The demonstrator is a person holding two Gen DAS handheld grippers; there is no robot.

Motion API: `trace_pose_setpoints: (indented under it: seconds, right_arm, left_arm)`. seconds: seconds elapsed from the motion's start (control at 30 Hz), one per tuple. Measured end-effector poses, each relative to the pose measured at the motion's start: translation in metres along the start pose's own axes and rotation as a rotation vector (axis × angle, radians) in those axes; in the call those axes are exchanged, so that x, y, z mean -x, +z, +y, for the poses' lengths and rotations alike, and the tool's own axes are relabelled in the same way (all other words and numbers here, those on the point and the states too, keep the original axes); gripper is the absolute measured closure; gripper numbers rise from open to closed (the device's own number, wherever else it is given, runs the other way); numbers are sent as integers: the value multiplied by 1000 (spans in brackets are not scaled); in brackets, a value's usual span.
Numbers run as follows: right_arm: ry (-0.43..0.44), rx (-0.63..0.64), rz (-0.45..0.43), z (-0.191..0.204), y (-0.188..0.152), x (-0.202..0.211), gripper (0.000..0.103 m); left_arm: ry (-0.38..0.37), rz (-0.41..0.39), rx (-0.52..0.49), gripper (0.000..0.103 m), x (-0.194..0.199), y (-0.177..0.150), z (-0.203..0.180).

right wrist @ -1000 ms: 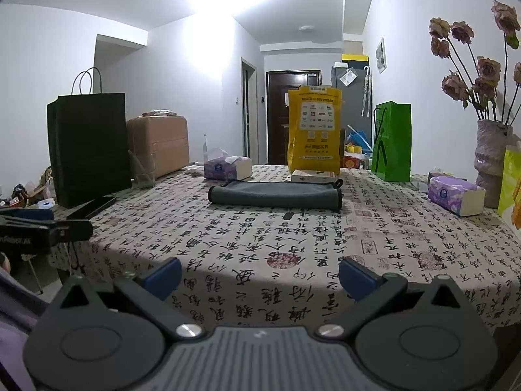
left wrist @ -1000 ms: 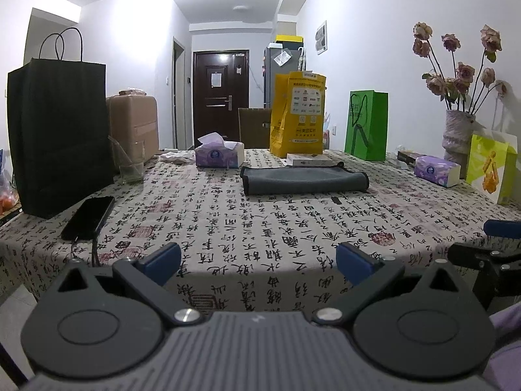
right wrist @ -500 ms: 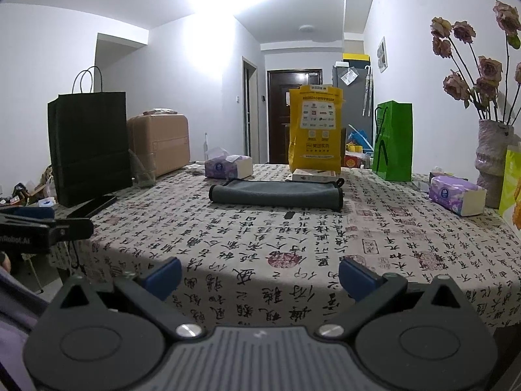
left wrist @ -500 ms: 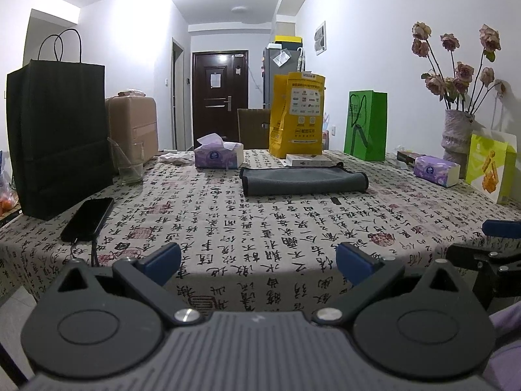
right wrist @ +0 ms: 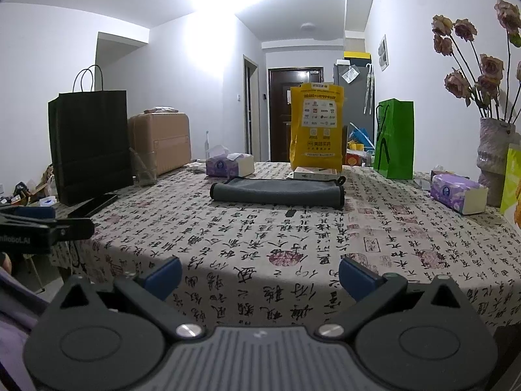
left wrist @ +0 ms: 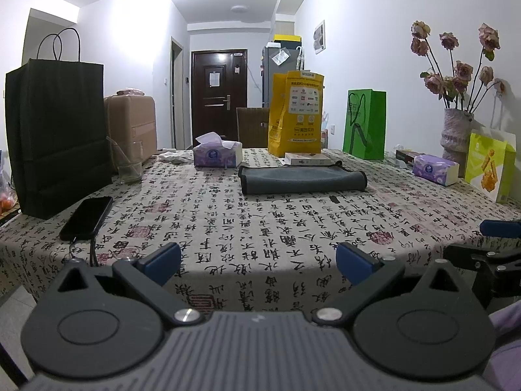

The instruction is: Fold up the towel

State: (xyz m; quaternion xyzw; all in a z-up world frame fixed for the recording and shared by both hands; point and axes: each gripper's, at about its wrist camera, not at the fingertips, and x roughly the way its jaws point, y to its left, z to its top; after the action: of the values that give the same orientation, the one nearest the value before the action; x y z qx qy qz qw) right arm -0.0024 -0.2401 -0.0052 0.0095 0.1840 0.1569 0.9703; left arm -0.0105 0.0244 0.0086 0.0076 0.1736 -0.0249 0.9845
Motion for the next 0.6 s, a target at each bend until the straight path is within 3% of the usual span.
trace_pose_setpoints:
  seconds: [0.6]
  right_arm:
    - [3, -4, 2, 0, -1, -1, 0]
  left_arm:
    - [-4, 0, -6, 0, 0, 0, -4]
